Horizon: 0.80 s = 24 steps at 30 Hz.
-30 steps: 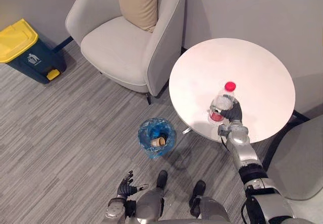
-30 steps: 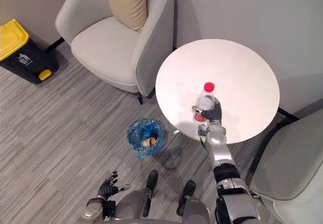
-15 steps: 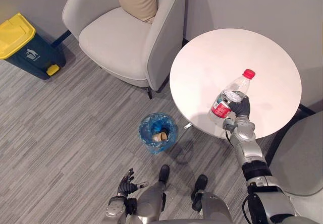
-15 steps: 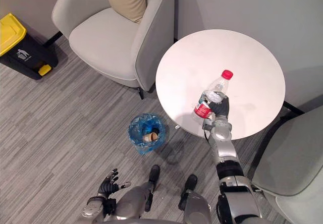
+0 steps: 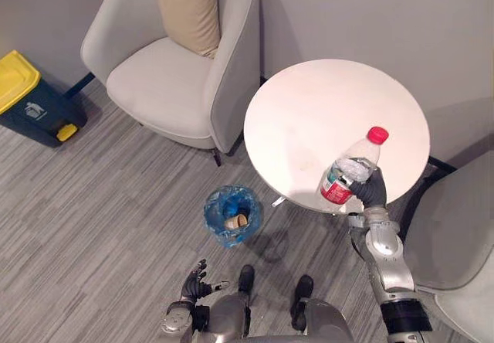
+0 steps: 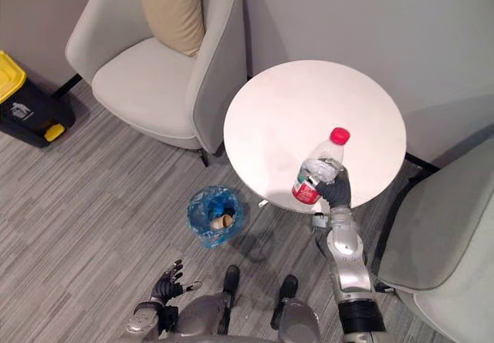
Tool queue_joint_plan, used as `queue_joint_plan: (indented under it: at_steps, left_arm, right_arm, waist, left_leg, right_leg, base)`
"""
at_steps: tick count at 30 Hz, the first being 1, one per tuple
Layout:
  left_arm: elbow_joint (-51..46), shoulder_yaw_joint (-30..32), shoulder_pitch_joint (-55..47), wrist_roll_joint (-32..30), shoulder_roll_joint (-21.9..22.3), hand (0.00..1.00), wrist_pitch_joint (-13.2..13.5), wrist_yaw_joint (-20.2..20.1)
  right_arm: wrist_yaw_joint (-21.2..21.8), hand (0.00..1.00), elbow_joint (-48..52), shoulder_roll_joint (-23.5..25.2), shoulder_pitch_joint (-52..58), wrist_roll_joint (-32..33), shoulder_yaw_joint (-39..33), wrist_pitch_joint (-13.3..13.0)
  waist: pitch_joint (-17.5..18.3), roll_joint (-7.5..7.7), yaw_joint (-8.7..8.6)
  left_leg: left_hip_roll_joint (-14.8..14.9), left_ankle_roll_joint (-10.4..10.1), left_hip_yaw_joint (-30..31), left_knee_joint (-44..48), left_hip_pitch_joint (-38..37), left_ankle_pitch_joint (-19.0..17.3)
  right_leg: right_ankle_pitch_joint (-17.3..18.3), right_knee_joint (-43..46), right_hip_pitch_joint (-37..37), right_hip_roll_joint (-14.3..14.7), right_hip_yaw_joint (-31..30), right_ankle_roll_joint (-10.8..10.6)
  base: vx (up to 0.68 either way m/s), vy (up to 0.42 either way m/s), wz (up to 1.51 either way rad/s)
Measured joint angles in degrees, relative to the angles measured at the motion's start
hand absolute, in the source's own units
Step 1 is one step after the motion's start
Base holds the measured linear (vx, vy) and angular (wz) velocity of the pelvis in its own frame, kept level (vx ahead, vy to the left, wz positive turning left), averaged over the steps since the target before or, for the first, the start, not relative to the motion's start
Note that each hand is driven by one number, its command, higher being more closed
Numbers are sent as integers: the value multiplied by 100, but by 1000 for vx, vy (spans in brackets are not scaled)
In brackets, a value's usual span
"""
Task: Gather rubbish on tea table into small bin, then transfer packed bag to large trash can.
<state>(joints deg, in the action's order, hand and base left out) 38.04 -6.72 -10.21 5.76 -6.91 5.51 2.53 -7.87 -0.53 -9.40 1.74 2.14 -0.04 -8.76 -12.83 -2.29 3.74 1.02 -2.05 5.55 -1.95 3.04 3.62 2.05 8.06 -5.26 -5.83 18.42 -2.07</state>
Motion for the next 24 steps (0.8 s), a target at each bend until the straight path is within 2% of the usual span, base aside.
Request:
queue_joint_plan:
  at_steps: [5, 10, 14, 16, 17, 18, 19, 20, 21, 24]
  left_arm:
    - [172, -1, -10, -26, 2, 0, 0, 3]
    - [289, -1, -31, -39, 6, 0, 0, 15]
    - [431, -6, -33, -15, 11, 0, 3, 35]
    - [432, -58, -30, -17, 15, 0, 4, 46]
    - [432, -59, -25, -17, 65, 0, 6, 67]
    - [436, -59, -17, -14, 105, 0, 5, 86]
    - [433, -60, 5, -14, 153, 0, 10, 131]
    - [434, -60, 2, -14, 165, 0, 10, 139]
    - [433, -59, 19, -17, 170, 0, 11, 146]
    - [427, -60, 10, -18, 186, 0, 19, 177]
  right_arm:
    - [196, 100, 262, 108, 383, -73, 194, -172]
    - [252, 100, 405, 219, 674, -180, 428, -206]
    - [272, 100, 420, 211, 794, -281, 562, -209]
    - [177, 100, 425, 186, 792, -303, 554, -211]
    - [130, 100, 430, 115, 776, -337, 538, -211]
    - [95, 100, 431, 71, 759, -350, 531, -211]
    - [1, 100, 431, -56, 729, -416, 503, -210]
    - [-19, 100, 432, -121, 706, -449, 495, -210]
    - [-83, 100, 430, -186, 643, -466, 454, -200]
    - [-142, 100, 477, -225, 425, -503, 311, -200]
  waist:
    - [147, 1, -8]
    - [218, -26, -1]
    - [234, -59, 12]
    - [249, -79, -4]
    - [253, -72, -16]
    - [255, -80, -25]
    - [285, -127, -27]
    - [301, -156, -36]
    - [317, -176, -41]
    - [338, -162, -68]
  left_leg:
    - [4, -9, 12, -12, -185, -6]
    - [5, -39, 26, 11, -177, -29]
    - [-15, 24, 133, 279, -13, -228]
    - [15, 212, -183, 335, 63, -356]
    - [126, 460, -763, 377, 87, -508]
    - [206, 582, -1125, 474, 134, -578]
    - [460, 744, -1923, 813, 263, -602]
    - [546, 761, -2094, 976, 340, -519]
    - [561, 476, -2217, 1185, 448, -311]
    - [405, 454, -2273, 1059, 415, -292]
  right_leg:
    - [0, -42, 207, 8, 14, -1]
    - [37, -42, 273, 13, 23, -55]
    - [118, 31, 283, 3, 98, -33]
    - [216, 79, 311, -23, 246, -87]
    - [221, 56, 348, -75, 357, -97]
    - [223, 47, 368, -116, 433, -98]
    - [258, 93, 415, -243, 635, -103]
    - [259, 137, 434, -260, 720, -91]
    - [365, 297, 459, -369, 864, -127]
    - [477, 422, 525, -561, 1056, -236]
  base:
    - [0, 0, 0]
    - [-33, -5, 2]
    - [-24, -9, 18]
    - [5, -14, 48]
    - [32, -17, 53]
    - [69, 66, 80]
    - [48, 88, 71]
    - [112, 125, 88]
    - [101, 54, 68]
    - [115, 77, 61]
